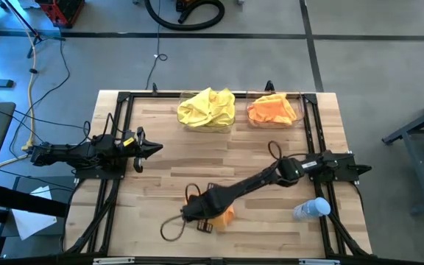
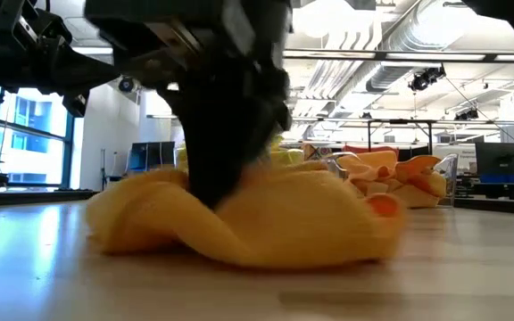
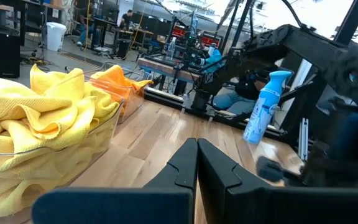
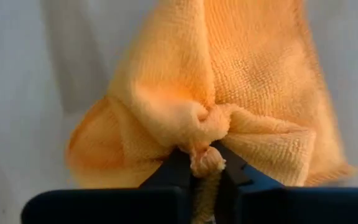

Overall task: Sort microfiber towel by color & place in baskets
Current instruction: Put the orange microfiber cloth into the right transparent bin

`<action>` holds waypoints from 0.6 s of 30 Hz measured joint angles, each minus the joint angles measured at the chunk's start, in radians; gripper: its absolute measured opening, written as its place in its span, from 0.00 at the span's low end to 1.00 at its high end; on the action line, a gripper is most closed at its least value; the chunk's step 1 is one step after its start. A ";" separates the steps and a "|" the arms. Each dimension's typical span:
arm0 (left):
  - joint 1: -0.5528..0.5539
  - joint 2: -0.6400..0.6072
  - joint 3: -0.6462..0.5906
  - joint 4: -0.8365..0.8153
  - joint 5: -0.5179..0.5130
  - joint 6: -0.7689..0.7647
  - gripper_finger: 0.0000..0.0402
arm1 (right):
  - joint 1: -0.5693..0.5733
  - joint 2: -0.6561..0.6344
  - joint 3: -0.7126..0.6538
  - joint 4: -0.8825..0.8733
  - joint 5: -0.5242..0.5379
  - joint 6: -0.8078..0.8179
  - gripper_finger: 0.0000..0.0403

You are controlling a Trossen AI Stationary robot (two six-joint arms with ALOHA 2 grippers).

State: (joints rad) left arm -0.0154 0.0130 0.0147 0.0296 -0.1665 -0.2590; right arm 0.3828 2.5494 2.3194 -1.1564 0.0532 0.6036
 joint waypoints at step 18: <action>0.000 0.000 0.000 0.000 0.000 0.000 0.00 | -0.121 -0.448 0.004 -0.184 0.470 -0.002 0.02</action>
State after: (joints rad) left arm -0.0154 0.0128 0.0147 0.0299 -0.1669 -0.2592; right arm 0.2616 2.1016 2.3234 -1.3403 0.5236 0.6014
